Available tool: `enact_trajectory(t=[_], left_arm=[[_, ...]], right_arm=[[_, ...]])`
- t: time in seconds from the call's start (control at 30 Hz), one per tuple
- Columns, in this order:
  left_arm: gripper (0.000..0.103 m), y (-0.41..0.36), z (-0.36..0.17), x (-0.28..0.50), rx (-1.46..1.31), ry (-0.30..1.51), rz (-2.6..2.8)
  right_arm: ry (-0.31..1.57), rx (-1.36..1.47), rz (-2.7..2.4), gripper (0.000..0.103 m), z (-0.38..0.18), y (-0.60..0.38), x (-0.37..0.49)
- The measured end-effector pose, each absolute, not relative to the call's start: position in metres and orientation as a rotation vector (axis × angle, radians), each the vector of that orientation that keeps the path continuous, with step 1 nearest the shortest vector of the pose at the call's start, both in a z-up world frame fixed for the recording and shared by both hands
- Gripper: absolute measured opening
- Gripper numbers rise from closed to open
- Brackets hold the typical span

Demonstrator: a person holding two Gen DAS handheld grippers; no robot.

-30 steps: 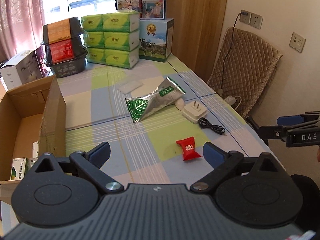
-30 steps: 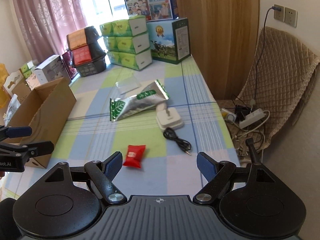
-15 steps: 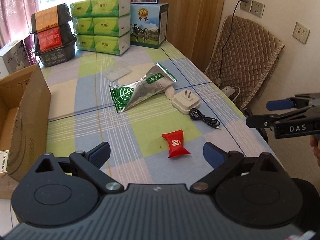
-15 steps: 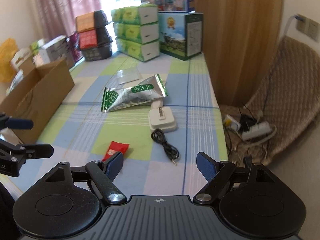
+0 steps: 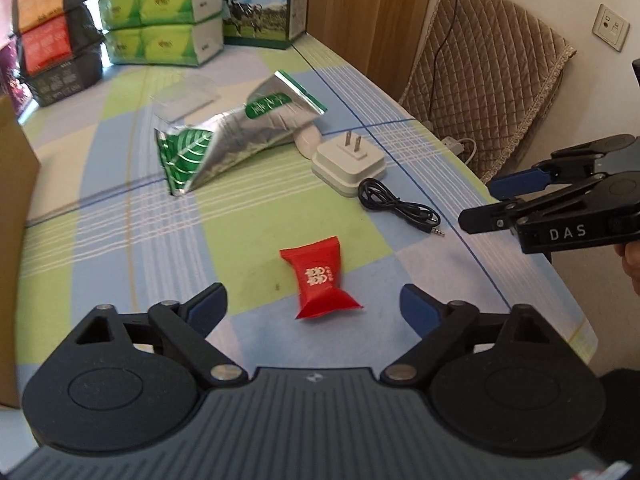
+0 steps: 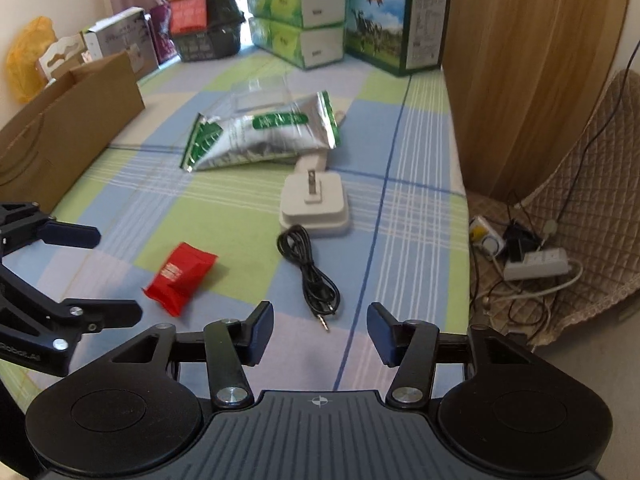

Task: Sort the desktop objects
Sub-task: 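Grasp red candy packet with left tool while right tool grasps black cable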

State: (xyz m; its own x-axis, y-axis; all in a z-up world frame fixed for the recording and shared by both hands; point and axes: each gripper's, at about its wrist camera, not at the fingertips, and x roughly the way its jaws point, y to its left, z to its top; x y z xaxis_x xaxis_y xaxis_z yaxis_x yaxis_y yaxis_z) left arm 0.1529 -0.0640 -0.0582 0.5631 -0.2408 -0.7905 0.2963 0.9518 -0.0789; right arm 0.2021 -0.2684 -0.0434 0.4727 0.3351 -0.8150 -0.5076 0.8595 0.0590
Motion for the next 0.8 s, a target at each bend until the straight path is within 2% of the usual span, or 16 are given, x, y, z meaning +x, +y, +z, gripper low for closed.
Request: enact_trajectory(t=[0.07, 0.17, 0.23, 0.33, 0.37, 0.4, 0.53, 0.6, 0.8], left_arm=[[0.086, -0.066, -0.066, 0.159, 0.063, 0.928, -0.319], [0.075, -0.068, -0.076, 0.168, 0.070, 0.938, -0.316], [0.073, -0.068, -0.082, 0.173, 0.070, 0.946, -0.320], [0.055, -0.069, -0.091, 0.181, 0.076, 0.972, -0.330], [0.045, -0.070, -0.093, 0.183, 0.079, 0.982, -0.335], [0.041, -0.071, -0.095, 0.185, 0.086, 0.987, -0.338], [0.036, -0.071, -0.099, 0.187, 0.104, 0.983, -0.342], [0.026, -0.070, -0.099, 0.188, 0.123, 0.978, -0.344], [0.024, -0.050, -0.096, 0.190, 0.140, 0.967, -0.323]], right_arm=[[0.954, -0.183, 0.523, 0.050, -0.048, -0.270, 0.208], [0.958, -0.218, 0.525, 0.050, -0.055, -0.267, 0.215], [0.962, -0.236, 0.538, 0.050, -0.059, -0.262, 0.219], [0.963, -0.248, 0.559, 0.050, -0.065, -0.256, 0.225], [0.966, -0.251, 0.561, 0.050, -0.067, -0.254, 0.228], [0.969, -0.256, 0.562, 0.050, -0.069, -0.253, 0.230], [0.972, -0.278, 0.578, 0.048, -0.076, -0.245, 0.238], [0.967, -0.294, 0.585, 0.046, -0.079, -0.240, 0.242], [0.968, -0.308, 0.596, 0.037, -0.088, -0.231, 0.253]])
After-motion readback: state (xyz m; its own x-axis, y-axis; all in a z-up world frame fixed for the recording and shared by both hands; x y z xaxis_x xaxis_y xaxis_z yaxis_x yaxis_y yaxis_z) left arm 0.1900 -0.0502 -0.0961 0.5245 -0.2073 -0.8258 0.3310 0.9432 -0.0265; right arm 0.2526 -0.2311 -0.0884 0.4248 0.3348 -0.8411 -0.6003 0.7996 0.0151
